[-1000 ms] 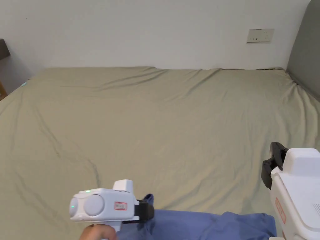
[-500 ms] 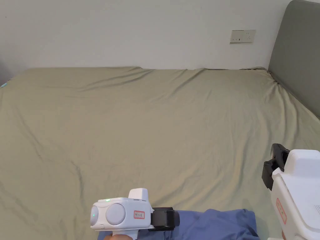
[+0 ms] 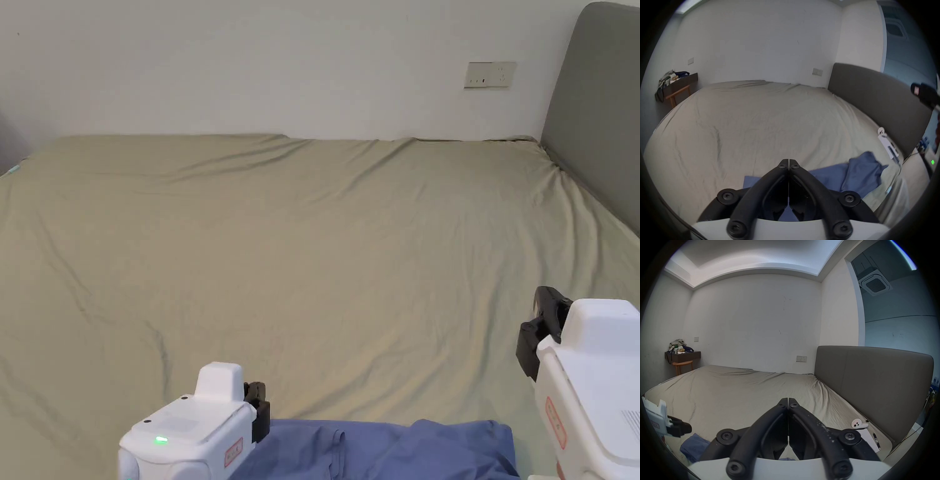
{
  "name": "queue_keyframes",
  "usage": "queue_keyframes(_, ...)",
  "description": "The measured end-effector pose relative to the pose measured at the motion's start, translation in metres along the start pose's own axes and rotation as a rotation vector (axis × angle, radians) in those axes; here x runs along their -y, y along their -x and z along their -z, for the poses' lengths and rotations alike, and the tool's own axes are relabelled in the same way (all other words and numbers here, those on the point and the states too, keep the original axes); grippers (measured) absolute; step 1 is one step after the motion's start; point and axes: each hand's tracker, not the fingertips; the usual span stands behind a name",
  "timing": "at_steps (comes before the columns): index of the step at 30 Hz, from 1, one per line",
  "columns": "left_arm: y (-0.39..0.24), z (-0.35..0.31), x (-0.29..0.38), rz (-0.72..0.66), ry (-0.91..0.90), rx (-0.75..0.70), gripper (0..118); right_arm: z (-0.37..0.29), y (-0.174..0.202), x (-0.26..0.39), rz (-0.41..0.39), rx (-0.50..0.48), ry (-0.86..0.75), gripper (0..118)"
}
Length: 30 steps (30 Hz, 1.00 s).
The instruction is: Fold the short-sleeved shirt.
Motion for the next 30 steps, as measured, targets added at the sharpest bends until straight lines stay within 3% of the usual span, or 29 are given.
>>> queue_keyframes(14, -0.081, 0.062, 0.087, 0.056, 0.248, 0.108, 0, 0.001, -0.014, 0.006, -0.01, 0.014, 0.027, 2)
queue_keyframes(17, -0.088, 0.061, 0.097, 0.171, 0.19, 0.076, 0, 0.0, -0.017, 0.006, -0.013, 0.022, 0.03, 2)
queue_keyframes(20, -0.081, 0.06, 0.085, 0.167, 0.223, 0.099, 0, 0.0, -0.018, 0.006, -0.012, 0.029, 0.03, 2)
queue_keyframes(27, -0.023, 0.012, 0.026, -0.093, 0.082, 0.207, 0, -0.003, -0.013, 0.0, -0.015, 0.019, 0.019, 2)
queue_keyframes(30, 0.022, 0.006, 0.011, -0.178, 0.108, 0.217, 1, -0.002, -0.008, -0.003, -0.025, 0.013, 0.014, 2)
